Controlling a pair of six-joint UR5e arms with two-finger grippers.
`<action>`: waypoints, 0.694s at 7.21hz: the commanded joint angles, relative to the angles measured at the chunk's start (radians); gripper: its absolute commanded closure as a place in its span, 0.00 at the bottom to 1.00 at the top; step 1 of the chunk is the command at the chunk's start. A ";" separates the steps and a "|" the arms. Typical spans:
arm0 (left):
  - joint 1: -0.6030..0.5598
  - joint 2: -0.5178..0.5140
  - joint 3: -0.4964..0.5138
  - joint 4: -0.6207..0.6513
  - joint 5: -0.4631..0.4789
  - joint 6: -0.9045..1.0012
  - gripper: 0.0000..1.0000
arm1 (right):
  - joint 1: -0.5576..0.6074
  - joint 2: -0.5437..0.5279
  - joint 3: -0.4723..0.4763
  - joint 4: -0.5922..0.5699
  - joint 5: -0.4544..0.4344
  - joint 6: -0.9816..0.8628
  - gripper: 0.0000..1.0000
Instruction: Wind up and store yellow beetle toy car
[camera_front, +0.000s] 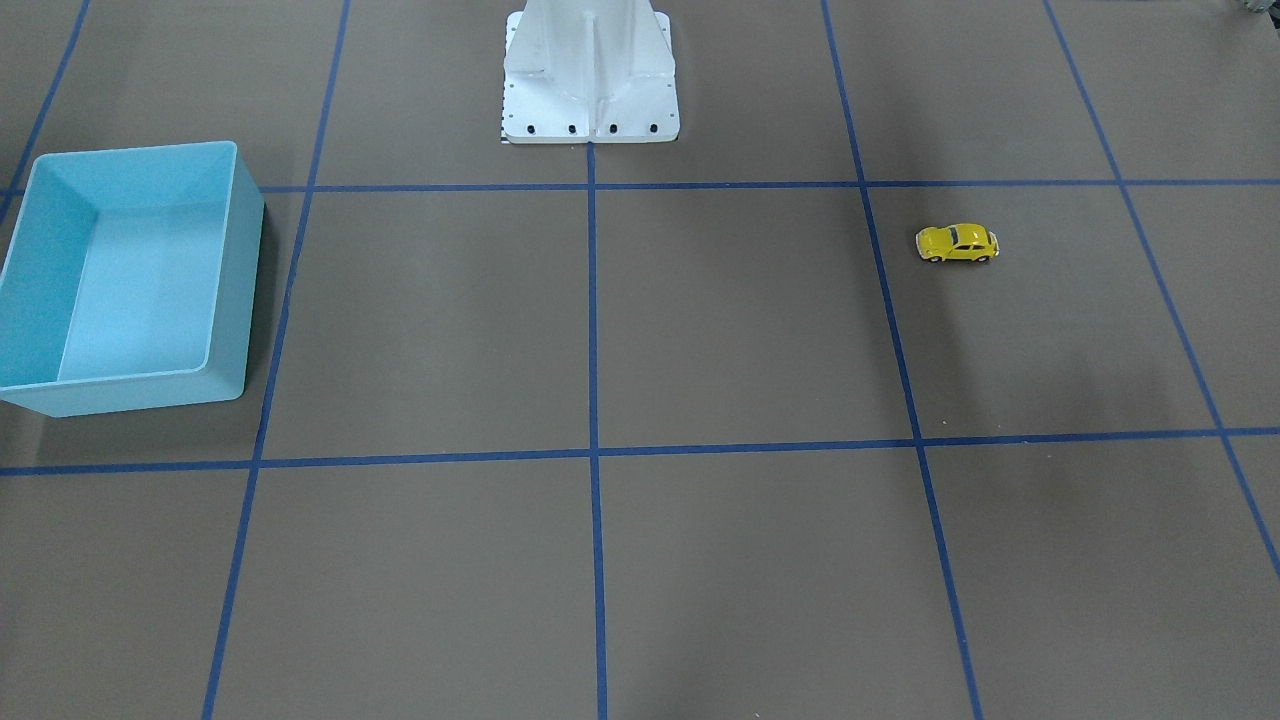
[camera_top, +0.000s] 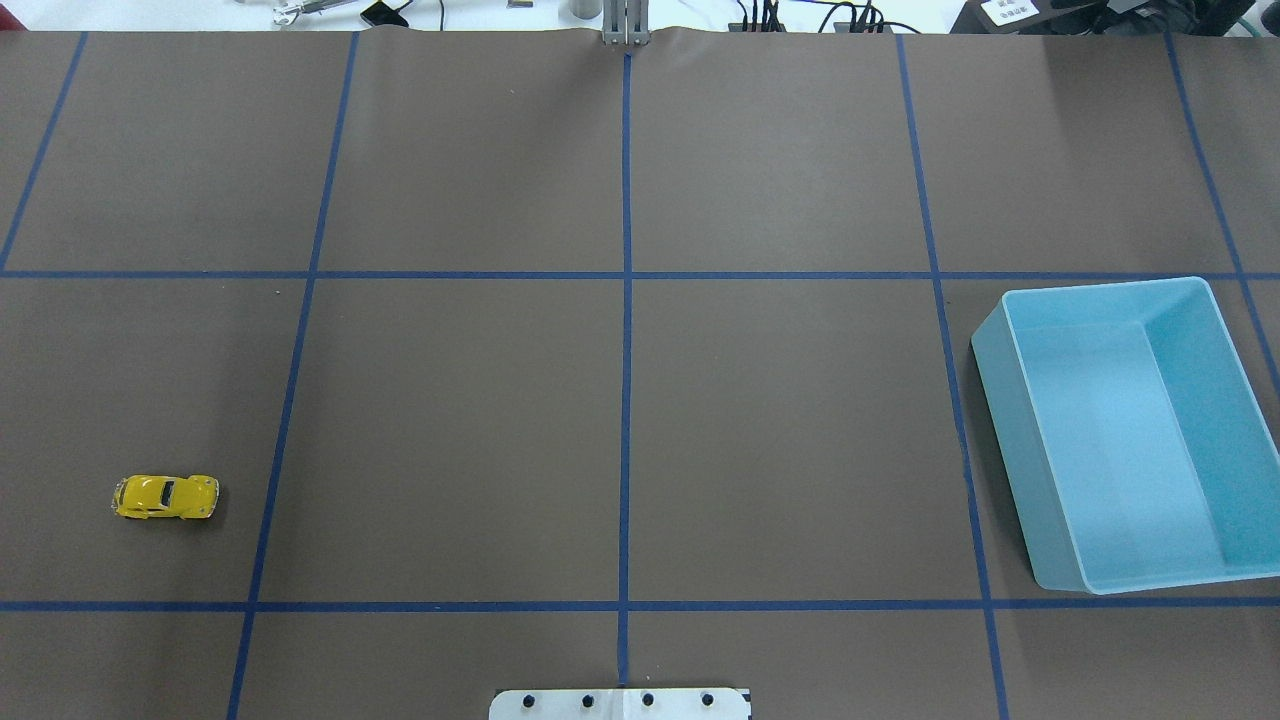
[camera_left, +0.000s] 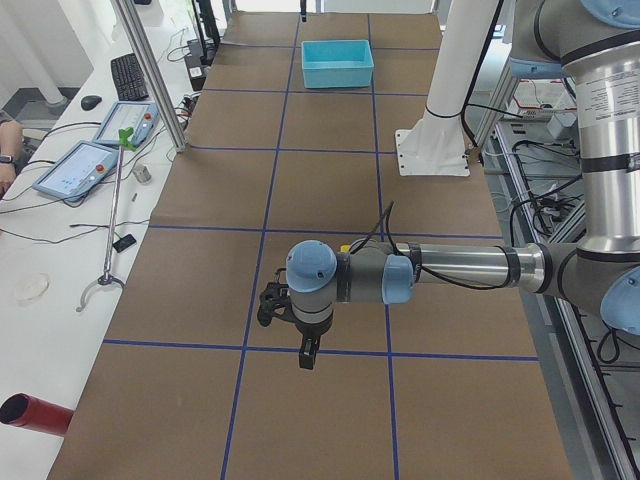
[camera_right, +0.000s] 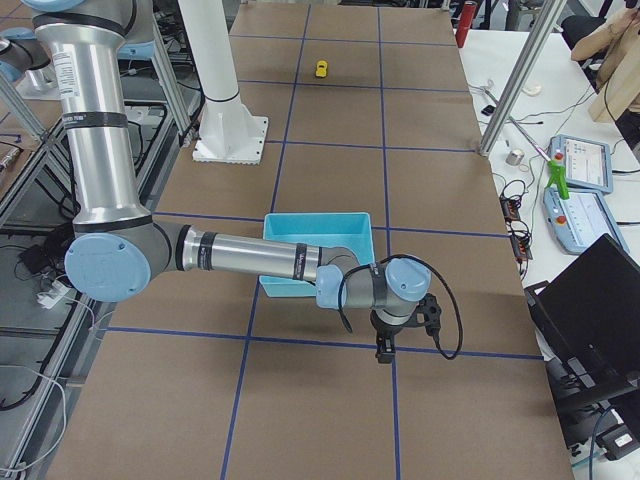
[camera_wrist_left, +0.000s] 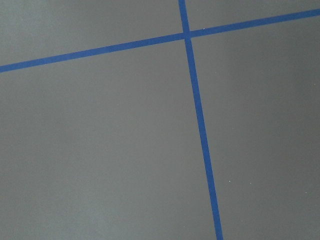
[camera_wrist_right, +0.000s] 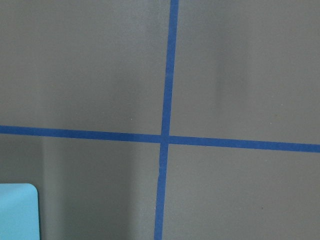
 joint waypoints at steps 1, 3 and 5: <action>0.000 -0.002 -0.001 0.002 -0.003 0.002 0.00 | 0.000 0.009 0.011 0.002 0.001 0.000 0.00; 0.000 -0.005 0.001 0.002 -0.001 0.002 0.00 | 0.000 0.006 0.017 0.002 0.004 0.000 0.00; -0.001 -0.007 0.001 0.002 -0.001 0.004 0.00 | -0.002 0.014 0.034 0.002 0.018 -0.001 0.00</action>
